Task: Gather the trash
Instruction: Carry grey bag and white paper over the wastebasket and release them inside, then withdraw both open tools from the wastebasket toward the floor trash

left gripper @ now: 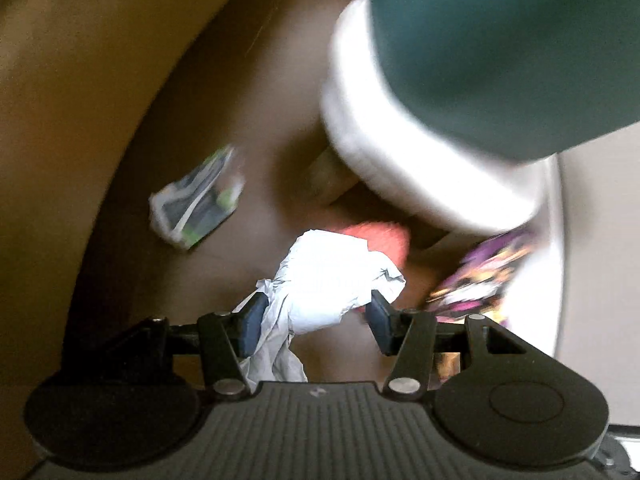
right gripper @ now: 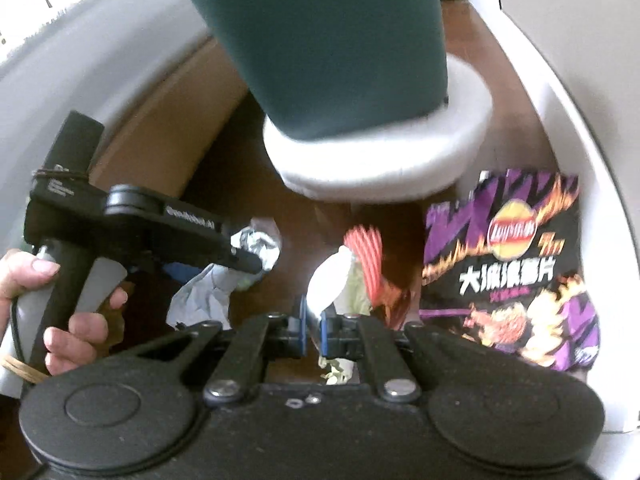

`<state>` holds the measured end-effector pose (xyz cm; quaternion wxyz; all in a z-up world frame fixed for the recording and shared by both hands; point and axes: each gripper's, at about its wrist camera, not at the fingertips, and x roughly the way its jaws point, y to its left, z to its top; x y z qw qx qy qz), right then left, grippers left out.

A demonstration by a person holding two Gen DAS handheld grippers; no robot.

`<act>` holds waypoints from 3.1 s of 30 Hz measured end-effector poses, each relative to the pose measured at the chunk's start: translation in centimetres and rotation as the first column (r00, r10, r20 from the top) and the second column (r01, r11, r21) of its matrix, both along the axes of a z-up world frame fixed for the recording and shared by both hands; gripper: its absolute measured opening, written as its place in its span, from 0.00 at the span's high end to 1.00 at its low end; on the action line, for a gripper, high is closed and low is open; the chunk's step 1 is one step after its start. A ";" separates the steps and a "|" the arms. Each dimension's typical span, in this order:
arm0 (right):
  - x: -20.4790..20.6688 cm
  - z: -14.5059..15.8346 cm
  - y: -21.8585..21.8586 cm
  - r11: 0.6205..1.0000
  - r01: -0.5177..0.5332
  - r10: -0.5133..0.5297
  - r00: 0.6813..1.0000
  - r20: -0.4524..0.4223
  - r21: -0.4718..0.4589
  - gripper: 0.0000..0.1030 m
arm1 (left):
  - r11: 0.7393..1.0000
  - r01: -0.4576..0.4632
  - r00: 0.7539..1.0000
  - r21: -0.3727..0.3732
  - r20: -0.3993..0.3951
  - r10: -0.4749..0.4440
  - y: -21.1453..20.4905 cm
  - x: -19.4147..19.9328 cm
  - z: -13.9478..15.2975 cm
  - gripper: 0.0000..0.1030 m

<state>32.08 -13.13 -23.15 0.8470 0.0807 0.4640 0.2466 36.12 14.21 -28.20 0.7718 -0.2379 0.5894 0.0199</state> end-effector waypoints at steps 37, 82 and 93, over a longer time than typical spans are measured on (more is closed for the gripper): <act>12.6 24.9 1.9 0.998 0.026 0.011 0.850 0.526 -0.062 0.94 | 0.999 0.032 0.824 -0.015 0.567 -0.018 -1.8 10.4 31.4 0.48; 11.5 22.2 1.2 0.993 -0.028 0.077 0.896 0.438 -0.116 0.36 | 0.959 0.173 0.804 0.225 0.530 -0.270 -7.3 8.5 27.7 0.22; 6.8 19.7 -1.3 0.998 -0.066 0.067 0.900 0.430 -0.016 0.16 | 0.945 0.106 0.796 0.308 0.544 -0.267 -4.0 0.9 25.7 0.21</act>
